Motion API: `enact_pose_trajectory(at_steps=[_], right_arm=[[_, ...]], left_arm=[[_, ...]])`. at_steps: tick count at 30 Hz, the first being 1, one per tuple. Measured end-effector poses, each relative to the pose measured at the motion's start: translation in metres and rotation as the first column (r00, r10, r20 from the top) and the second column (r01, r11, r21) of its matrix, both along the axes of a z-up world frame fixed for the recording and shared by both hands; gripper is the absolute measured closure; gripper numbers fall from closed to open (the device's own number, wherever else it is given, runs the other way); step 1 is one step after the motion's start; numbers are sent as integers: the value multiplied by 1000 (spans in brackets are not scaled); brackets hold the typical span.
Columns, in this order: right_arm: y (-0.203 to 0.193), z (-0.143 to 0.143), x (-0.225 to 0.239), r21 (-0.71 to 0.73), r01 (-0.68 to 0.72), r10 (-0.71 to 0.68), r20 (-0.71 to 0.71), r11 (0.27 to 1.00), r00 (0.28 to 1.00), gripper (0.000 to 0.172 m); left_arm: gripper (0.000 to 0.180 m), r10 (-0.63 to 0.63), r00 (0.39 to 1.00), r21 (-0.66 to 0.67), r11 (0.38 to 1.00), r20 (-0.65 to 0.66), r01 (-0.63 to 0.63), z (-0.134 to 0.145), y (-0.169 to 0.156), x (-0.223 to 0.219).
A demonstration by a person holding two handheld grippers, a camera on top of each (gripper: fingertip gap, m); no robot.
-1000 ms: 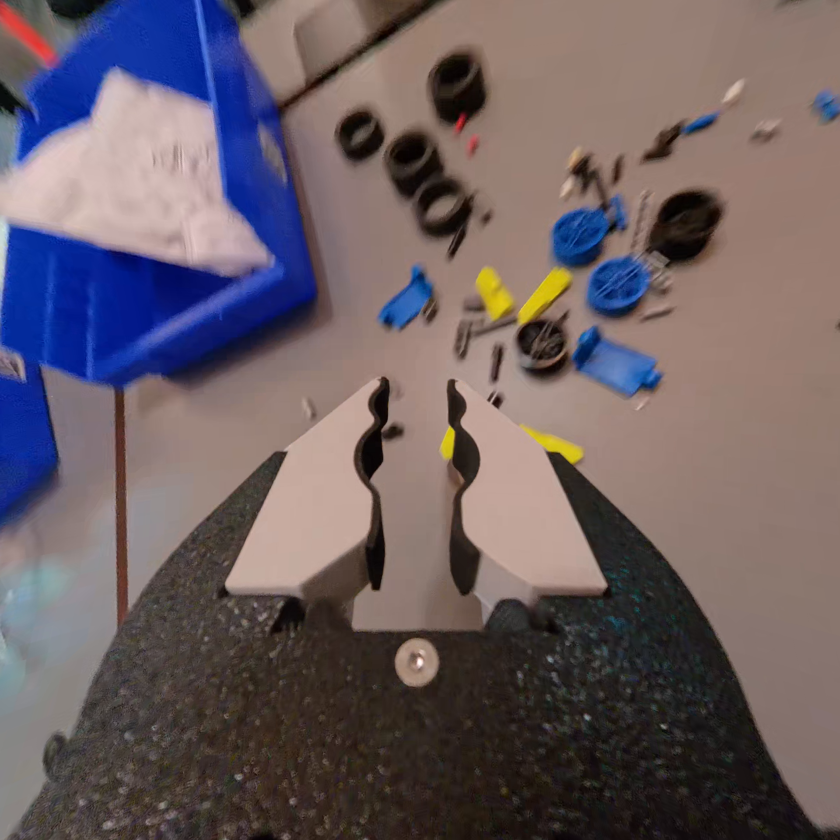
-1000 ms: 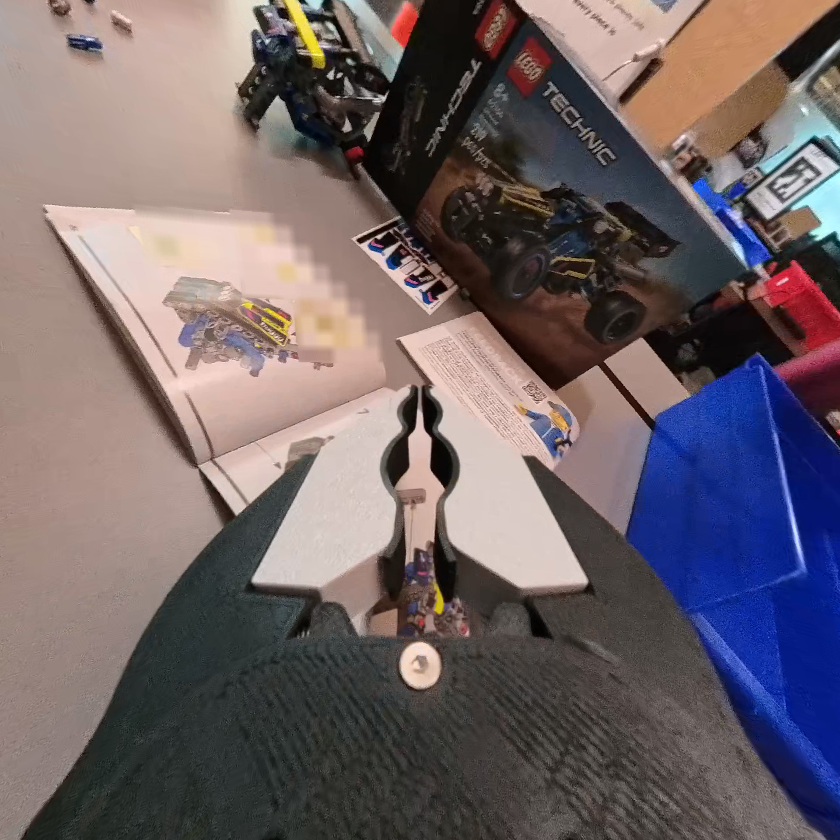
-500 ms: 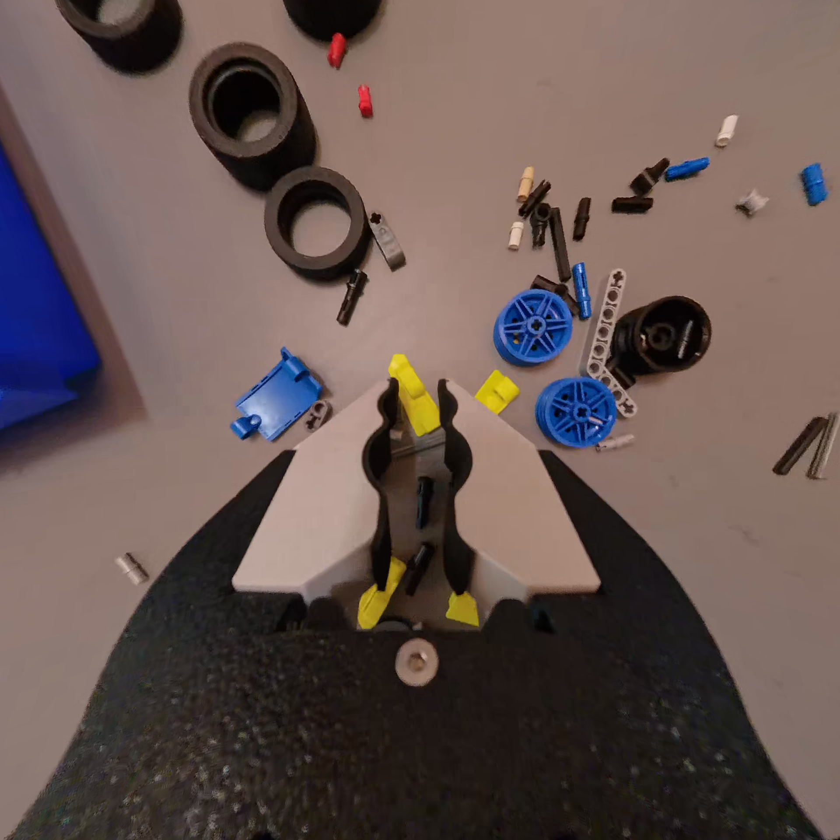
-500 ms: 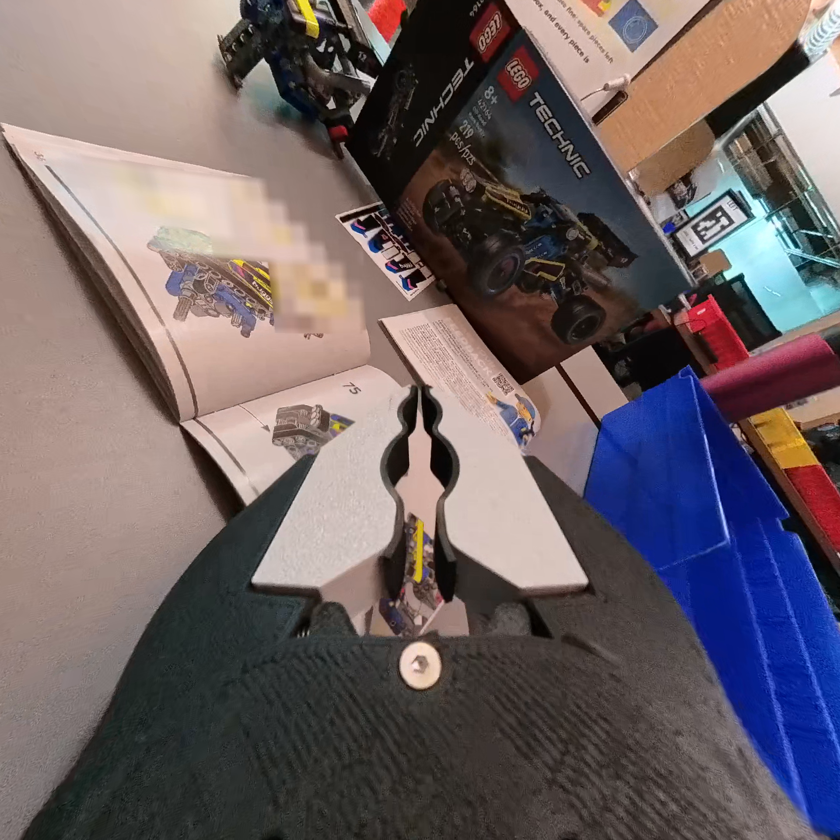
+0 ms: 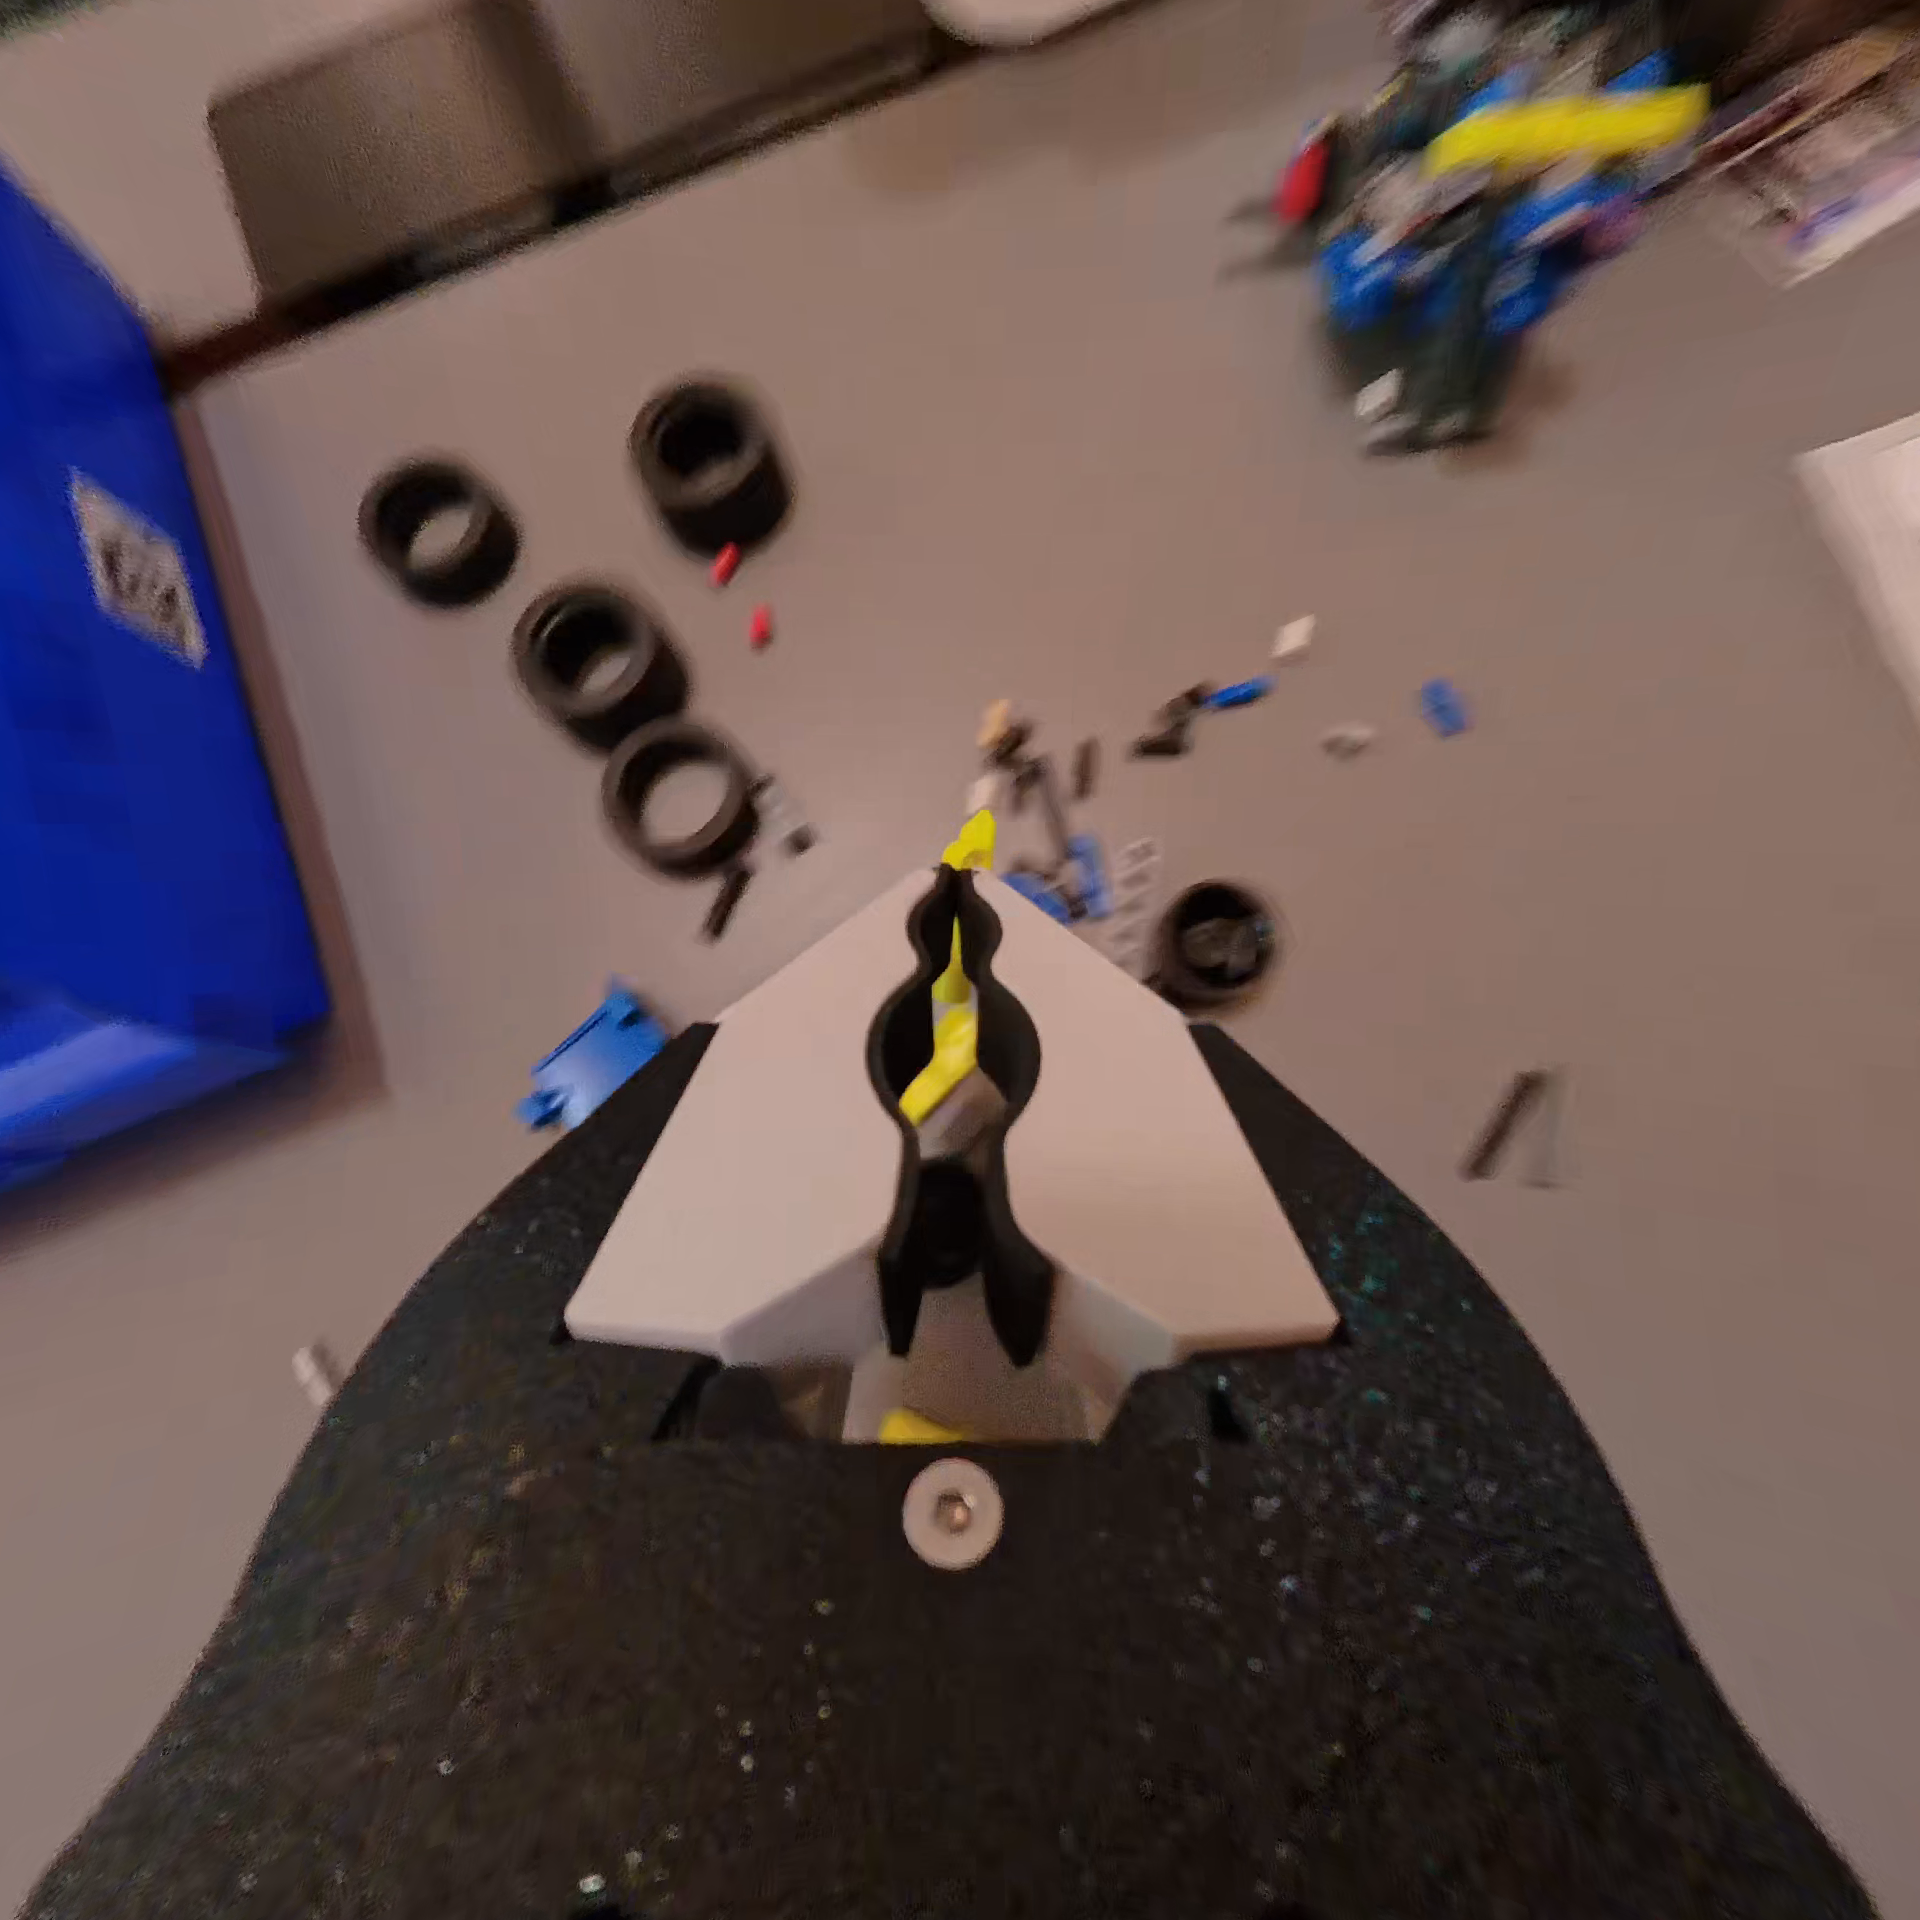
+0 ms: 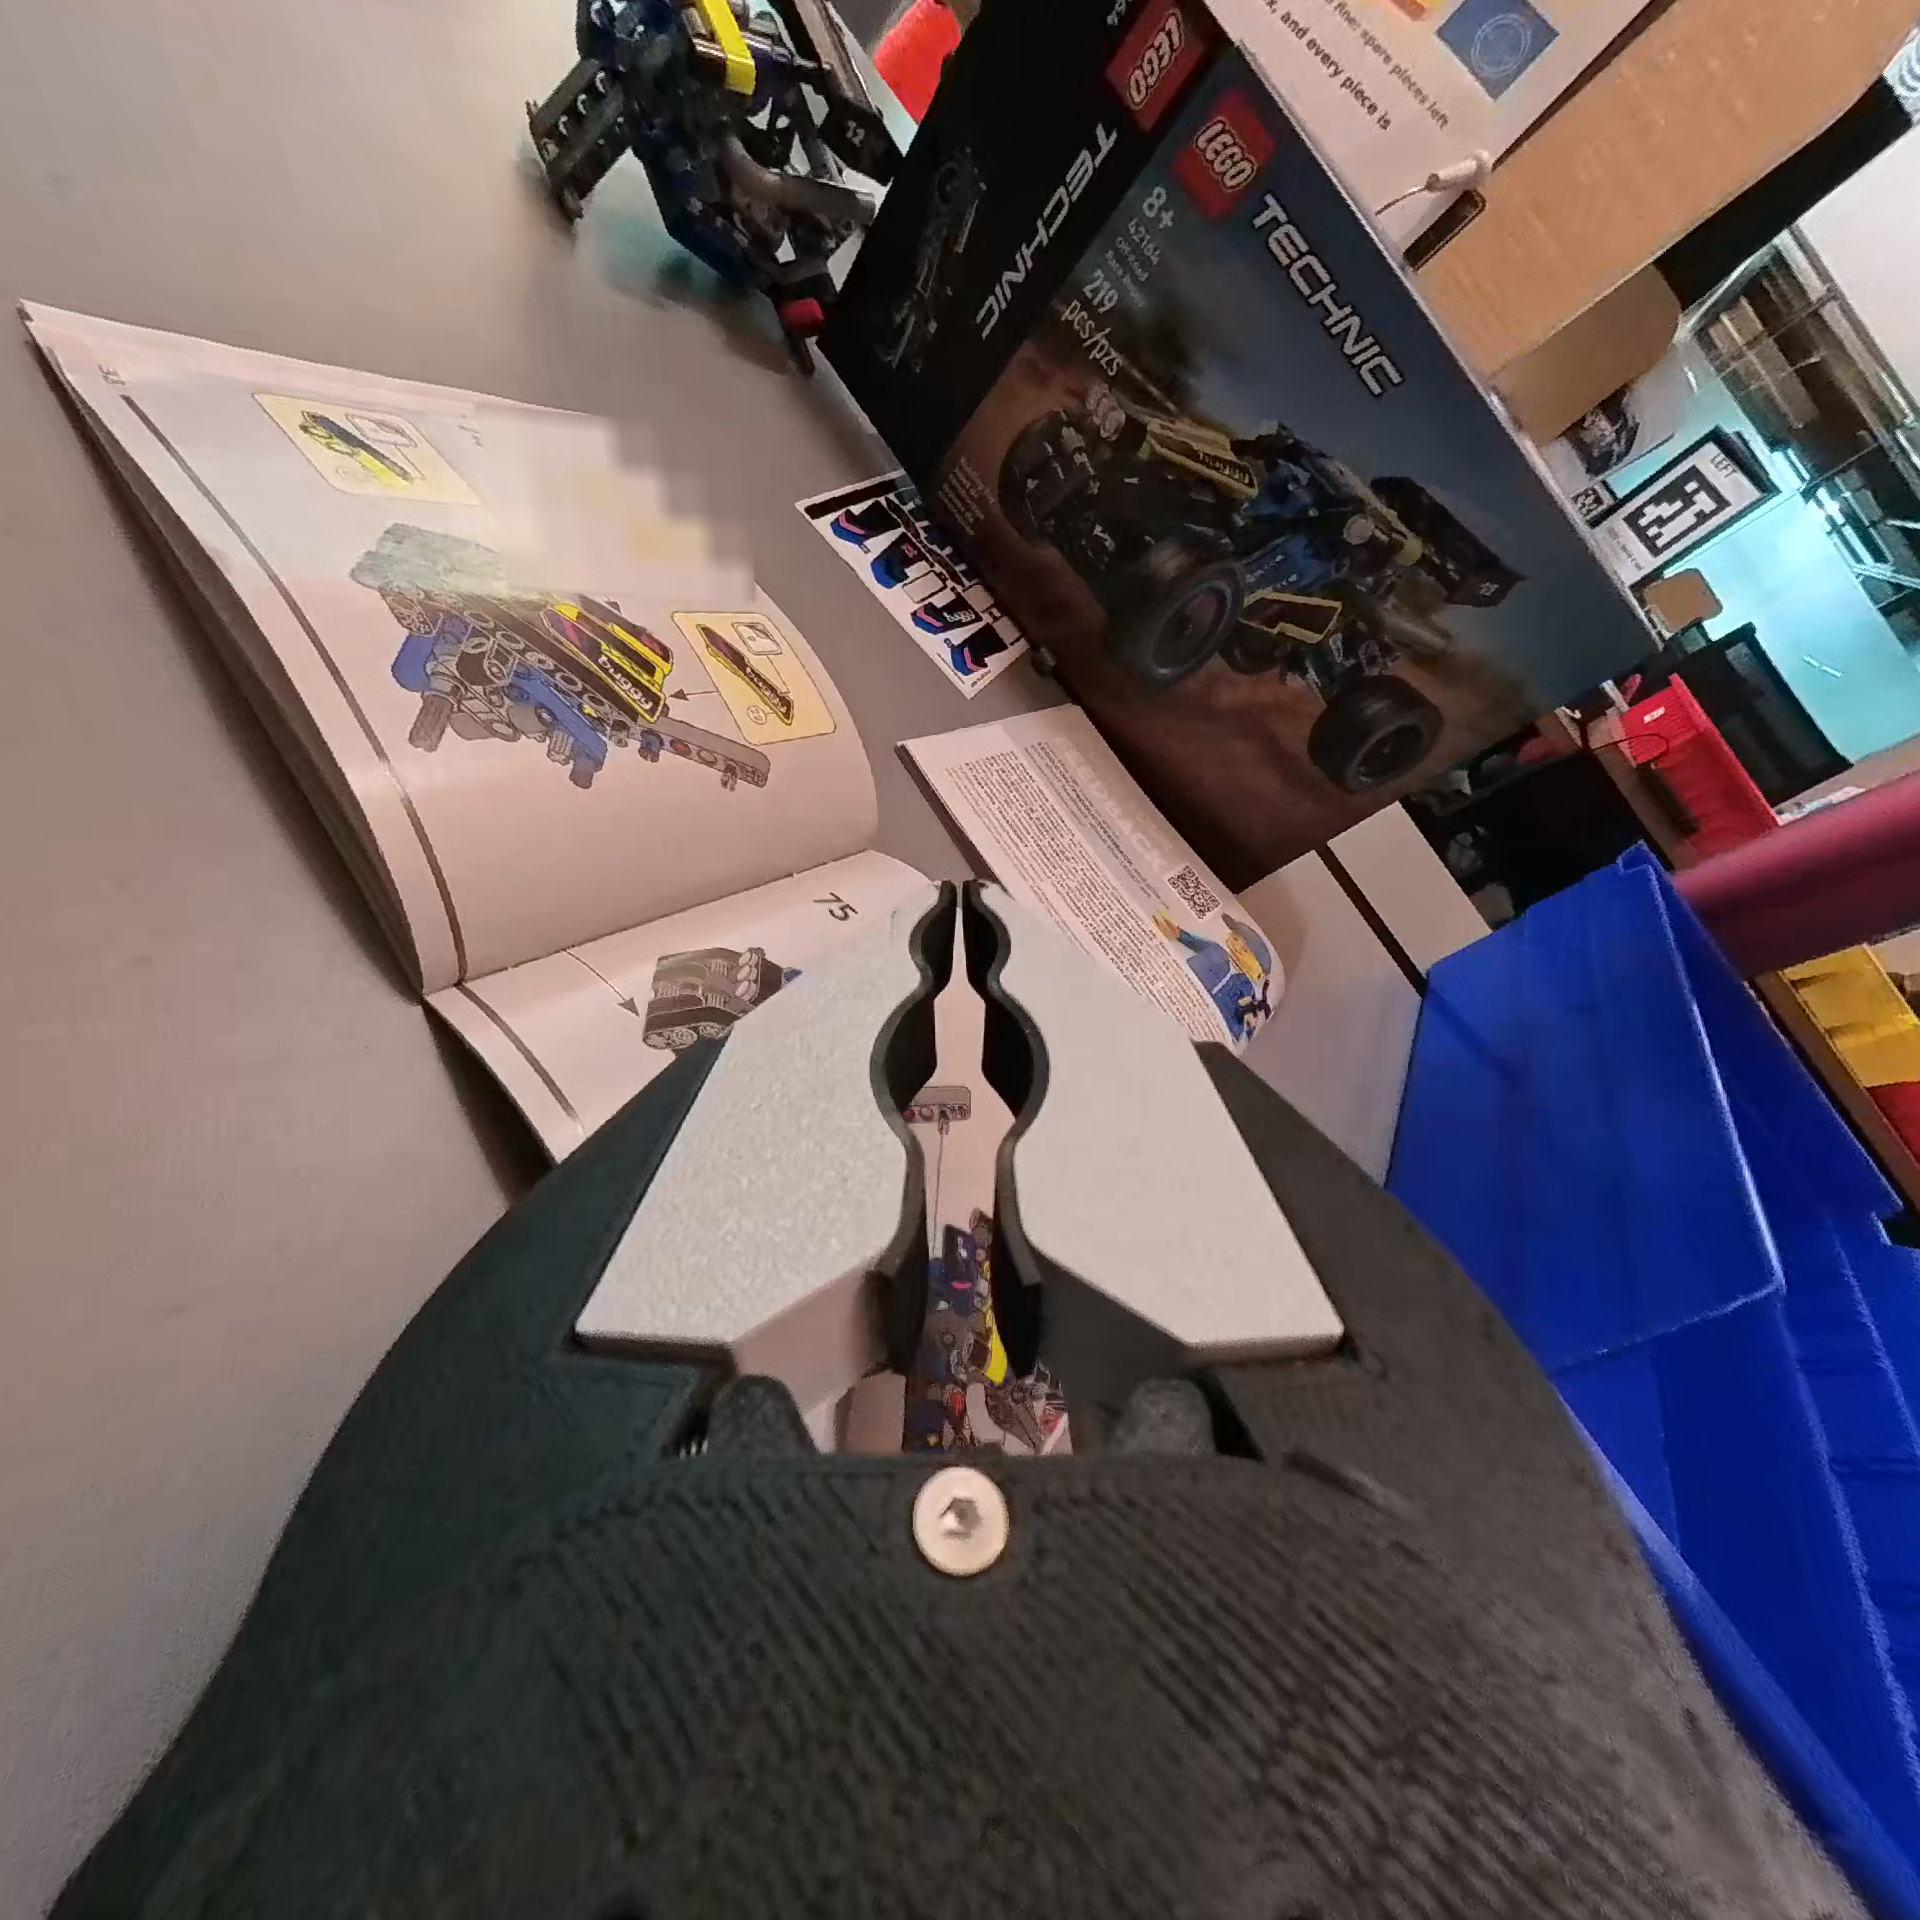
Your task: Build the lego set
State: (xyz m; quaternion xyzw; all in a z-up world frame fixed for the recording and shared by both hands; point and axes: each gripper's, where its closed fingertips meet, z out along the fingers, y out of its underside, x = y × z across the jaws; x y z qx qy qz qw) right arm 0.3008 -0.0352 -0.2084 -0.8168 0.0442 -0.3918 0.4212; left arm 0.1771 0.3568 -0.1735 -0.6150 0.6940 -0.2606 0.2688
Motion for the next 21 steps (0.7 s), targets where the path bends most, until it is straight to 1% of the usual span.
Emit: enact_pose_trajectory(at_steps=[1, 2, 3, 5, 6, 8, 10, 13, 16, 18, 21], right_arm=[[1, 1, 0, 6, 0, 0, 2, 1000, 1000, 172], [2, 1, 0, 11, -2, 2, 1, 1000, 1000, 172], [4, 0, -1, 12, -8, 8, -3, 1000, 1000, 172], [7, -1, -1, 4, -17, 17, 1, 1000, 1000, 172], [8, -1, -1, -4, -20, 20, 8, 1000, 1000, 172], [8, -4, -2, -23, -20, 20, 19, 1000, 1000, 172], [7, -4, -1, -35, -16, 17, 32, 999, 999, 172], [7, -5, -2, -38, -19, 21, 38, 999, 999, 172], [7, -7, -2, -54, -21, 23, 37, 998, 999, 172], [8, -9, -1, -63, -23, 25, 37, 998, 999, 172], [7, -10, 0, -73, -21, 24, 43, 997, 999, 172]], left_arm=[[180, -58, 998, -15, 998, 40, 59, 10, -26, 5], [180, -129, 989, -35, 991, 67, 131, 15, -58, 10], [180, -204, 976, -52, 977, 76, 209, 13, -93, 14], [180, -332, 942, -54, 941, 44, 334, -7, -152, 18], [180, -370, 929, -46, 928, 26, 371, -18, -173, 20], [180, -404, 915, -49, 914, -15, 403, -39, -200, 24], [180, -408, 911, -66, 912, -61, 404, -55, -211, 26], [180, -378, 922, -62, 925, -87, 374, -67, -211, 27], [180, -363, 928, -65, 931, -83, 358, -71, -208, 24], [173, -372, 925, -83, 927, -77, 366, -72, -207, 19], [164, -397, 917, -141, 910, -23, 390, -63, -206, 11]])
